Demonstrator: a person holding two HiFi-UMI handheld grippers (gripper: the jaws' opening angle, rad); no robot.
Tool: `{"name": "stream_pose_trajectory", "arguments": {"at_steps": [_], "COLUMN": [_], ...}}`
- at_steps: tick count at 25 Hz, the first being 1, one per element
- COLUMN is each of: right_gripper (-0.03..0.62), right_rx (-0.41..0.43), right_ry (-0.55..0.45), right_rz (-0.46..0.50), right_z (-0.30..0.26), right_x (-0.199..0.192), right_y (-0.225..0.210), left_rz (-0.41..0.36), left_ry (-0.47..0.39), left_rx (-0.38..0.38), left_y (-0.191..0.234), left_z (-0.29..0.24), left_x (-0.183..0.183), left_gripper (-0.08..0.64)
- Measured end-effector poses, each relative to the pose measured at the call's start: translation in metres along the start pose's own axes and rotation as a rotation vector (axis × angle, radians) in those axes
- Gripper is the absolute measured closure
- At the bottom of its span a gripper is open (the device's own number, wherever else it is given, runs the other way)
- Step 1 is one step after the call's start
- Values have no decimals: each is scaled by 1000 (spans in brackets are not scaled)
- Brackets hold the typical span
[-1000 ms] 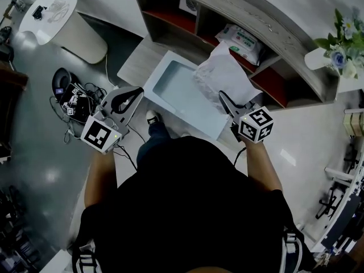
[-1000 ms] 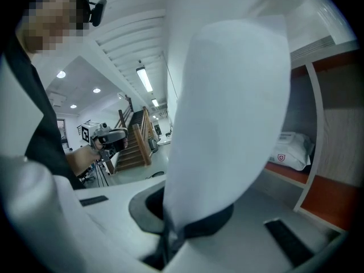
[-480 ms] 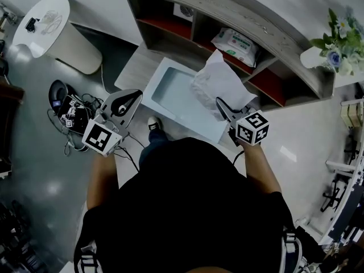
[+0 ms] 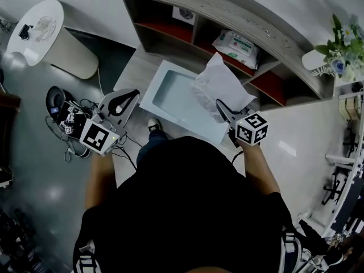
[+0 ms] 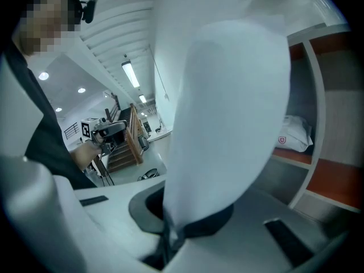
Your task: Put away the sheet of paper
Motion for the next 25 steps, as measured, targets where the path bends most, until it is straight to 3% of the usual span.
{"name": "stream_pose_trajectory", "arguments": {"at_steps": [25], "right_gripper": [578], "right_rx": [-43], "right_ry": [106], "right_rz": [-140], "right_z": [-58], "right_x": [-33], "right_y": [-21], "left_rz": [-15], "left_ry": [-5], "left_rx": [-135], "left_y": [41], "left_z": [-40], "left_x": [-25], "left_gripper": [538]}}
Point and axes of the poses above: the fingertips, and each gripper's own axes: z backward along the fingers, y to its left, x out of its top, the point moved 3 cm from there along z, backward along the fingers, and after that the axes turned 9 degrees about -z, right-handed, at the moved point
